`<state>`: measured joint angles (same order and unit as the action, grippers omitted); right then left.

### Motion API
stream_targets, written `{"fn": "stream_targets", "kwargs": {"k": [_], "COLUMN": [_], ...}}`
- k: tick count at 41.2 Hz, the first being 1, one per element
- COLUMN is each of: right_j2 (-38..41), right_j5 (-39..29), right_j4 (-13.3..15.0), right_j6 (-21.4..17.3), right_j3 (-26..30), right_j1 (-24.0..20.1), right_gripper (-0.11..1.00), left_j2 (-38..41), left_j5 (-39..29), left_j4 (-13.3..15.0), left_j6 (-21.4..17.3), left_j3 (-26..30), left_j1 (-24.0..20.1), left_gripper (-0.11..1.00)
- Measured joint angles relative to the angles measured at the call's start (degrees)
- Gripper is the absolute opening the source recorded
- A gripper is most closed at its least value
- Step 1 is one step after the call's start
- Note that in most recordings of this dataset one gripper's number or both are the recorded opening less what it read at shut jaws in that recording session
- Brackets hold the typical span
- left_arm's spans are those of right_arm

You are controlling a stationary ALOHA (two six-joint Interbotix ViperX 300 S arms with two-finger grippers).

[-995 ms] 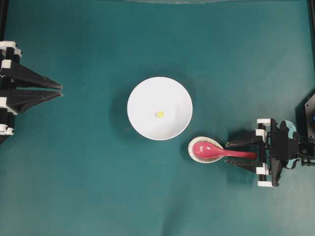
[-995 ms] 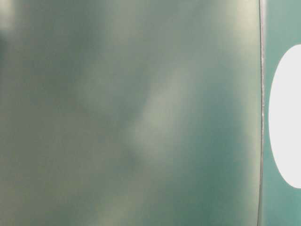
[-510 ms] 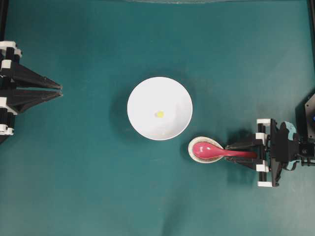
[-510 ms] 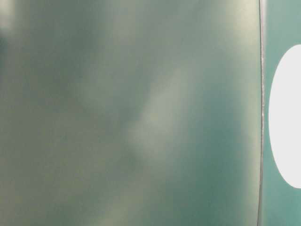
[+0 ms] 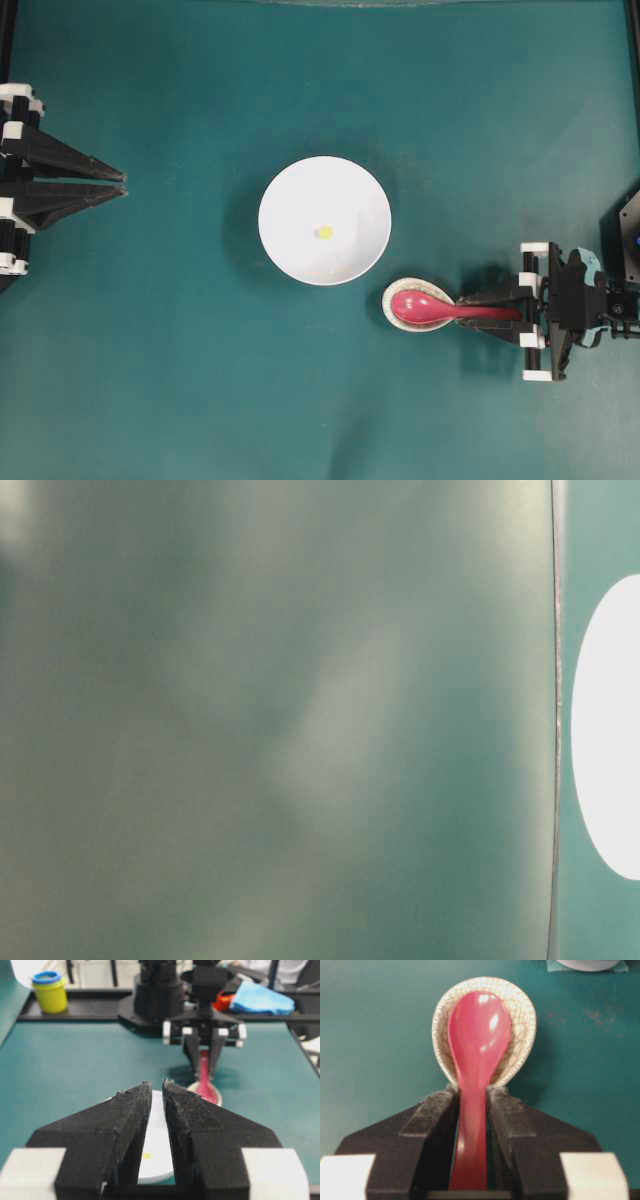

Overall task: Scoop the yellow hexagonal prism block from the bowl with a spoon using the right arm.
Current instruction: 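Close the right gripper on the red spoon handle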

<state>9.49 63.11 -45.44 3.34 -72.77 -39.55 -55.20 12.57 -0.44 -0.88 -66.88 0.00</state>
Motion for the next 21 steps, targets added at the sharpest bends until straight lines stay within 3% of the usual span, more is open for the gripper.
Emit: {"fn": "stream_targets", "kwargs": {"k": [21], "right_j2": [-4.92], "right_j5": [-1.93], "right_j4": [0.00], "right_j6": [0.18], "right_j3": [-1.23], "right_j1": [0.00], "right_gripper": [0.25], "left_j2": [0.00], "left_j5": [0.00], "left_j4": [0.00], "left_j6": [0.00], "left_j3": [-0.09], "left_j1": [0.00], "left_gripper": [0.17]}}
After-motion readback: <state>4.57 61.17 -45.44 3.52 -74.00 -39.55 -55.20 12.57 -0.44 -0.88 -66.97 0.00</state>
